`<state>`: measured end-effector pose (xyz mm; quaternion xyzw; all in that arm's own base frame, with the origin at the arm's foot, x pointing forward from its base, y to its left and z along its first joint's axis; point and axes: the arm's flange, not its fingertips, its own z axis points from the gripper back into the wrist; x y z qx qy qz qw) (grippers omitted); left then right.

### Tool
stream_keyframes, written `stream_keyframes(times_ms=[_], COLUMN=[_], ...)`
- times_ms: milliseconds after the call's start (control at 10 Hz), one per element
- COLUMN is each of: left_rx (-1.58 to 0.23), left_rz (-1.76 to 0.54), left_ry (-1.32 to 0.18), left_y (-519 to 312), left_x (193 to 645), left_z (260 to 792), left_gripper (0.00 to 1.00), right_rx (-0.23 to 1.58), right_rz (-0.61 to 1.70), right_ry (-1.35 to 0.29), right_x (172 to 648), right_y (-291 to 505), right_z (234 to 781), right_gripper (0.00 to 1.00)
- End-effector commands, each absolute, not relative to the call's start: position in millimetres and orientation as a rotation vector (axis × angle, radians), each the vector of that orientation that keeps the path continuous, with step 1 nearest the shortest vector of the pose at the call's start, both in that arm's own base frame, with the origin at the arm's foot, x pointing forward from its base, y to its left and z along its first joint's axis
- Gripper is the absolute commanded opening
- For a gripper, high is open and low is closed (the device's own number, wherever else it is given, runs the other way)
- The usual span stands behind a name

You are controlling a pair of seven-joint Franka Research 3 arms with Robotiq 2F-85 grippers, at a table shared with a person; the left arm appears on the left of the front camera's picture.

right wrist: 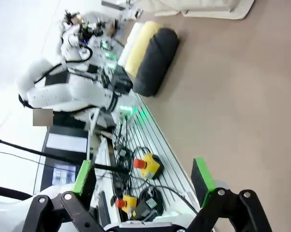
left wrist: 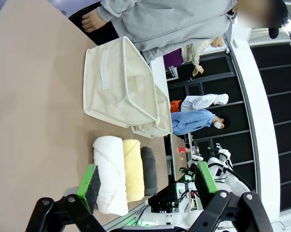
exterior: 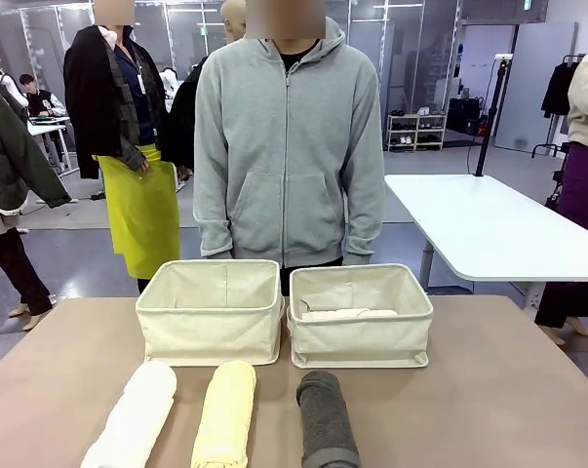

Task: Divide the towels into two baskets.
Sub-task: Pick up one hotel-folded towel from the bottom of the table and place it in the Fabric basket indicated by the person.

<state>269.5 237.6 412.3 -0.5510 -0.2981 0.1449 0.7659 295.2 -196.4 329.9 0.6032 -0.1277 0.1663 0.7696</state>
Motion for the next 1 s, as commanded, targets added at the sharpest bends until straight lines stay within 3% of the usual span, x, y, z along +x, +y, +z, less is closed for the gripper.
stream_keyframes(times_ms=[0,100,900], left_rx=[-1.213,-1.213,-1.213], left_rz=[0.303,0.303,0.303], left_ry=[-0.665,-0.665,-0.665], left_y=[239.8,239.8,239.8], left_x=[268.0,268.0,268.0], left_z=[412.8,412.8,412.8], left_gripper=[1.0,1.0,1.0], right_rx=[1.321,1.309,1.309], right_rz=[0.377,0.361,0.361], right_ry=[-0.339,-0.277,-0.277], right_x=[290.5,295.2,295.2], right_y=[-193.3,-196.4,-196.4], right_z=[325.8,329.9,329.9], right_gripper=[1.0,1.0,1.0])
